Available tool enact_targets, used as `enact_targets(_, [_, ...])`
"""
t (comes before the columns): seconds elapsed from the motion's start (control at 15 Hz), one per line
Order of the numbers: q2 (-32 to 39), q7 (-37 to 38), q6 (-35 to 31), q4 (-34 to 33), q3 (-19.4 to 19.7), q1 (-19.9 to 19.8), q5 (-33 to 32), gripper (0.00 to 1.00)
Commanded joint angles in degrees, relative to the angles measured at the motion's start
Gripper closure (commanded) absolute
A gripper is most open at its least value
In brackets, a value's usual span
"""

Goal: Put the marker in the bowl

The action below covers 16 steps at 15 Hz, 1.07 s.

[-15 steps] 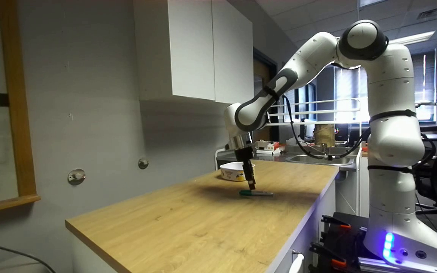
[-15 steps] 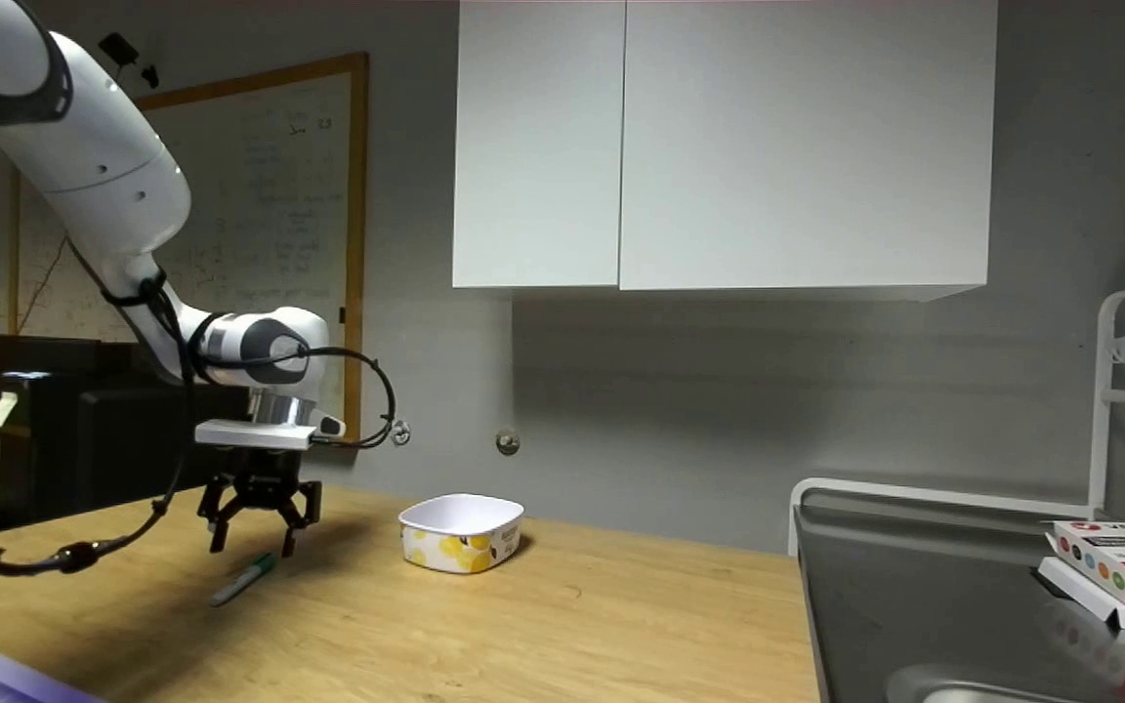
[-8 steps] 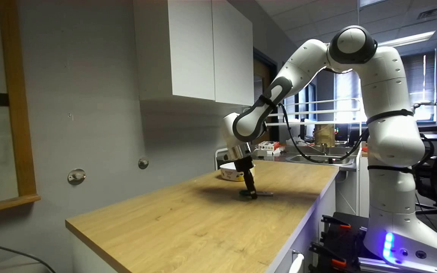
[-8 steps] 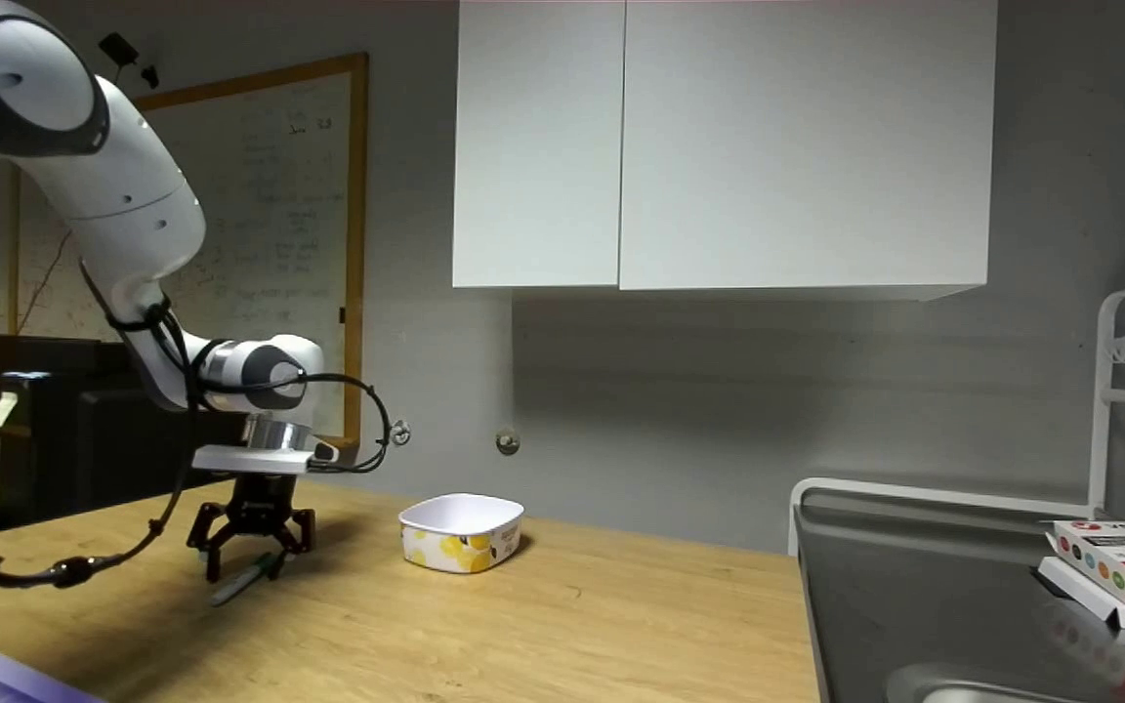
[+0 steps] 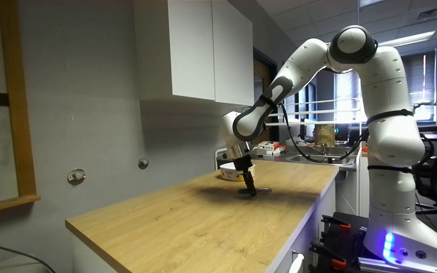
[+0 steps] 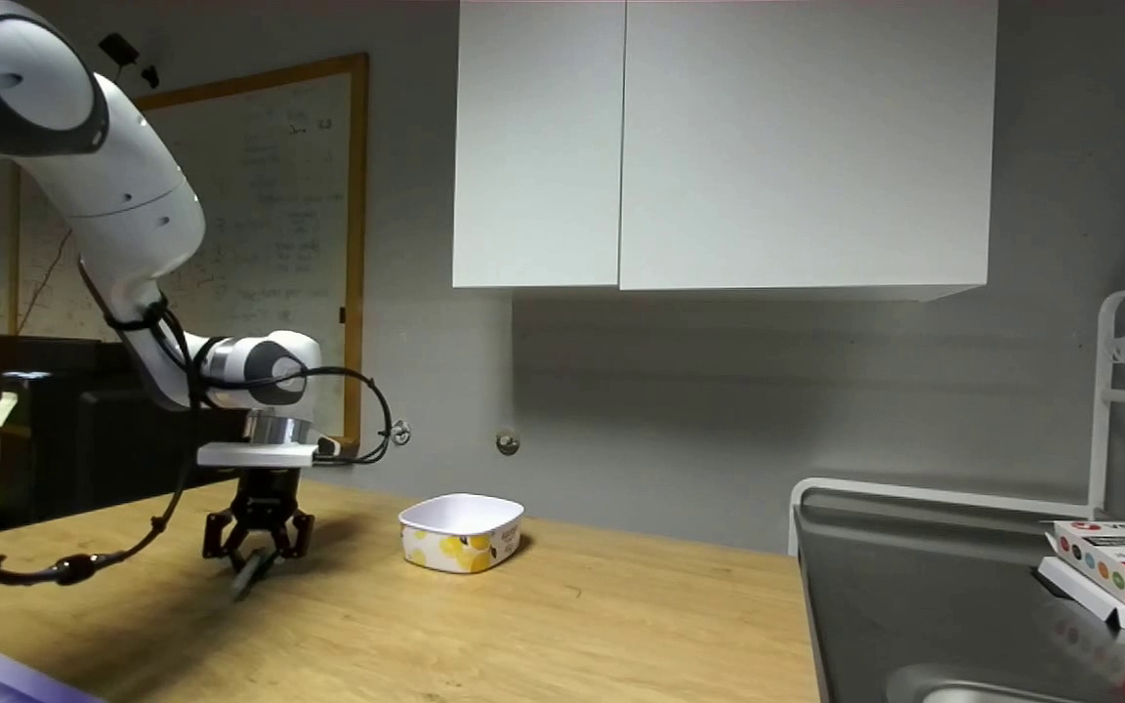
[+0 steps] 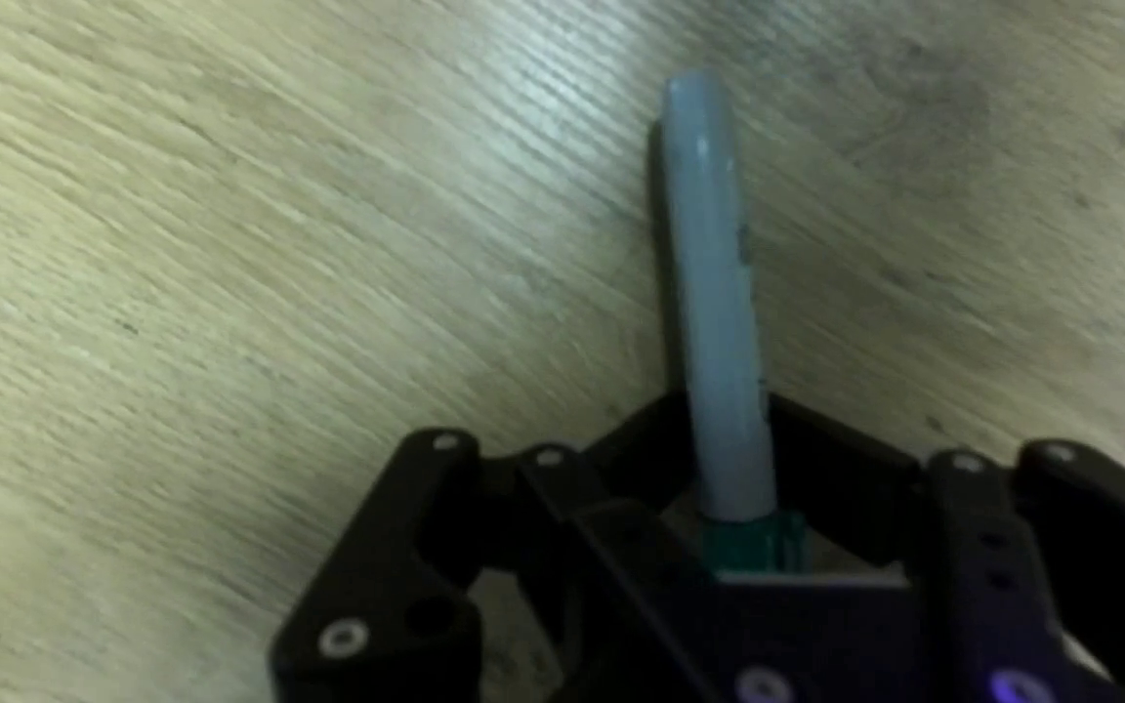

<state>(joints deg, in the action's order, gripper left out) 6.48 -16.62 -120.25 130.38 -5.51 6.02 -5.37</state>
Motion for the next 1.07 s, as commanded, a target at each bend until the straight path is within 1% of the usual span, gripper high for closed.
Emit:
enact_targets(0.0, [-0.2,1.6,1.1,-0.6,-0.3,0.1,-2.6,0.97])
enact_targets(0.07, [-0.6,2.0,1.4,-0.6,-0.3,0.2,-3.3,0.99])
enact_targets(0.13, [-1.0,2.5,1.6,-0.6,-0.4,0.3,-4.0,0.99])
enact_targets(0.2, [-1.4,2.9,1.8,-0.7,-0.4,0.4,-4.6,0.95])
enact_targets(0.27, [-1.8,3.4,2.0,-0.7,-0.4,0.5,-5.4,0.97])
enact_targets(0.33, [-2.7,3.9,2.1,-0.8,-0.5,0.6,-6.3,0.93])
enact_targets(0.4, [-3.3,4.3,2.2,-1.0,-0.5,0.7,-6.9,0.95])
enact_targets(0.47, [-4.1,4.7,2.3,-1.3,-0.6,0.9,-7.4,0.92])
enact_targets(0.67, [-7.1,5.3,2.6,-2.2,-0.9,1.1,-7.4,0.95])
enact_targets(1.0, [-10.5,5.5,3.3,-5.8,-0.4,0.4,-7.7,0.94])
